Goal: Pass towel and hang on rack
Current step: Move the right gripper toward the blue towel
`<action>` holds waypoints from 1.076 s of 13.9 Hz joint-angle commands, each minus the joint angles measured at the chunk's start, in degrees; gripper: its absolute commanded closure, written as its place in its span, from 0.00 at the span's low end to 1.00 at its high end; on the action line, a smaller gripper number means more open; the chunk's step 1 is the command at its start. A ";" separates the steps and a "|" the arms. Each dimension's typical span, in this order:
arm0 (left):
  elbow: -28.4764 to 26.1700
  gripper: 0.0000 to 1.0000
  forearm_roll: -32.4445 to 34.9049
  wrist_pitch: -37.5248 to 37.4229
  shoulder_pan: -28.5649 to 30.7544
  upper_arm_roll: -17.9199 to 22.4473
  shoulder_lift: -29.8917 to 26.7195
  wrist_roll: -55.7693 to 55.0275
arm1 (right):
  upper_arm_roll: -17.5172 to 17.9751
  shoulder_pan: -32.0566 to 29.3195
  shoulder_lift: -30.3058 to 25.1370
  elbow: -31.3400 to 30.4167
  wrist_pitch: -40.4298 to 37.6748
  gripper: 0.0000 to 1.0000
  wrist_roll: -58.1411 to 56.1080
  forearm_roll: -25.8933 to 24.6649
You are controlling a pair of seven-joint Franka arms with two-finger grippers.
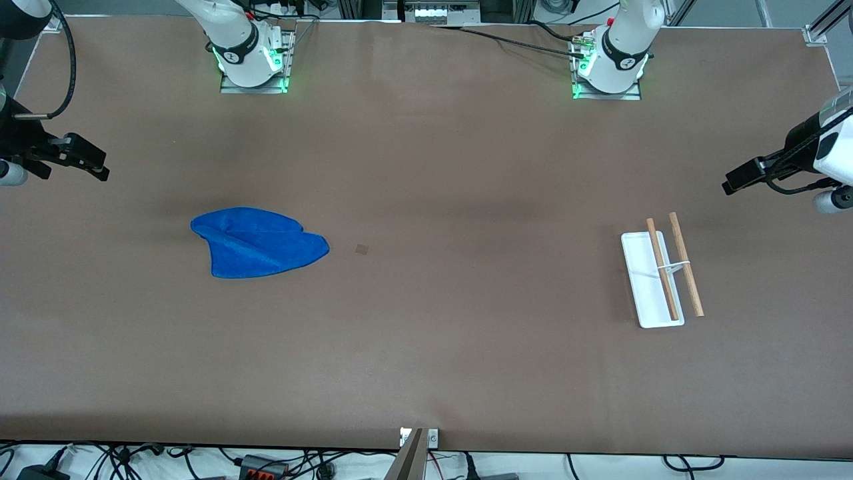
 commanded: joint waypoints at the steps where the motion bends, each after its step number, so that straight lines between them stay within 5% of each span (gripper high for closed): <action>1: 0.71 0.00 -0.93 -0.89 0.31 0.01 0.07 0.08 | 0.66 -0.59 -1.25 -1.53 0.91 0.00 0.69 0.23; 10: 0.71 0.00 -1.72 -0.97 0.75 0.09 0.07 1.56 | 0.57 -0.68 1.37 -1.53 1.61 0.00 -0.19 0.14; 15: 0.71 0.00 -2.16 -0.80 2.07 0.09 0.16 8.43 | 0.31 -1.38 12.96 -1.53 3.28 0.00 -0.27 0.05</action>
